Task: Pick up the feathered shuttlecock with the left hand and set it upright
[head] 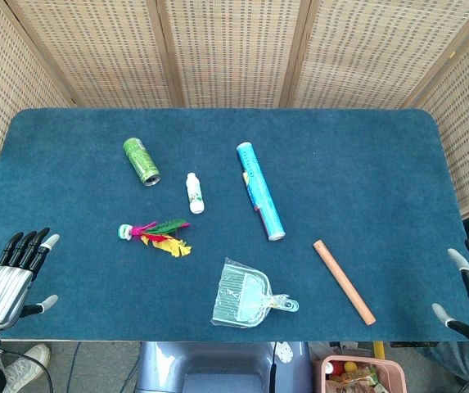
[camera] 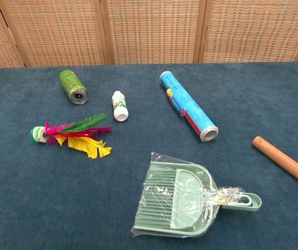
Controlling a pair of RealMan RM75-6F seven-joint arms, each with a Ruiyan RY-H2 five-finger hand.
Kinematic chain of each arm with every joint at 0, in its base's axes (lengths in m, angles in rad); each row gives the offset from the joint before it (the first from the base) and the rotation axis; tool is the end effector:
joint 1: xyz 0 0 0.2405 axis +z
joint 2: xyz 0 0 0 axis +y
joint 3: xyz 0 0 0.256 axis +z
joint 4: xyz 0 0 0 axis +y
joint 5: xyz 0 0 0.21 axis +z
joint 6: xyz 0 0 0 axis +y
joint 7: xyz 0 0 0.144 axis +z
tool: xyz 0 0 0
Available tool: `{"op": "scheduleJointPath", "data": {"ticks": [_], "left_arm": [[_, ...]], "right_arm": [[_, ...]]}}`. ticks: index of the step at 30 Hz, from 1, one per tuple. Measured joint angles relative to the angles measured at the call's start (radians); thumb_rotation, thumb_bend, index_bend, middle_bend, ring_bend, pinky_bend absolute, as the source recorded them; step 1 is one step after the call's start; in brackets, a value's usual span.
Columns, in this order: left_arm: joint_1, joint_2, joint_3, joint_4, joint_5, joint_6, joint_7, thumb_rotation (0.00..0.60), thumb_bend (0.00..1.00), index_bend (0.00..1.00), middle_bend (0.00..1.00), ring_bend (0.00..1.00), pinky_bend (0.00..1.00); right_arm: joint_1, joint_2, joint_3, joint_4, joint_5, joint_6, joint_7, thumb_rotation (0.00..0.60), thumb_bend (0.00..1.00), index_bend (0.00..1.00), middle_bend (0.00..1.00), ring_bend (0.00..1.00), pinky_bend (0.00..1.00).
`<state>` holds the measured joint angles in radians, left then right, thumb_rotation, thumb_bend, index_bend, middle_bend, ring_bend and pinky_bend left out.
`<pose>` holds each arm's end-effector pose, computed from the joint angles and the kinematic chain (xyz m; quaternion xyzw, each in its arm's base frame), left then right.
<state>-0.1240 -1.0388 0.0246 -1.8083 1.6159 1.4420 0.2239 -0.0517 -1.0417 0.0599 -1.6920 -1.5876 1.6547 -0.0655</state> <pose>-0.2634 0.1711 0.1469 -0.6793 -0.3420 -0.3577 0.5419 -0.3004 -0.1396 0.1948 0.5709 -0.3366 0.3980 0.6344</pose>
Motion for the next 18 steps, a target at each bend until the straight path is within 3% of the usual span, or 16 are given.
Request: {"op": "scheduleJointPath", "data": {"ticks": [9,14,16,18], "left_arm": [[-0.014,-0.015,-0.009,0.013,-0.017,-0.026,0.007,0.600,0.00,0.00,0.00,0.00,0.00],[-0.069,-0.071,-0.046,0.067,-0.060,-0.097,-0.006,0.600,0.00,0.00,0.00,0.00,0.00],[-0.100,-0.097,-0.064,0.090,-0.088,-0.146,-0.019,0.600,0.00,0.07,0.00,0.00,0.00],[-0.134,-0.124,-0.082,0.113,-0.110,-0.194,-0.031,0.600,0.04,0.24,0.00,0.00,0.00]], "right_arm": [[-0.001,0.003,0.000,-0.002,0.003,0.000,0.009,0.600,0.00,0.00,0.00,0.00,0.00],[-0.002,0.008,0.003,-0.003,0.009,0.002,0.026,0.600,0.00,0.00,0.00,0.00,0.00],[-0.001,0.010,0.004,-0.002,0.014,-0.003,0.031,0.600,0.00,0.00,0.00,0.00,0.00],[0.001,0.011,0.006,0.000,0.020,-0.008,0.036,0.600,0.00,0.00,0.00,0.00,0.00]]}}
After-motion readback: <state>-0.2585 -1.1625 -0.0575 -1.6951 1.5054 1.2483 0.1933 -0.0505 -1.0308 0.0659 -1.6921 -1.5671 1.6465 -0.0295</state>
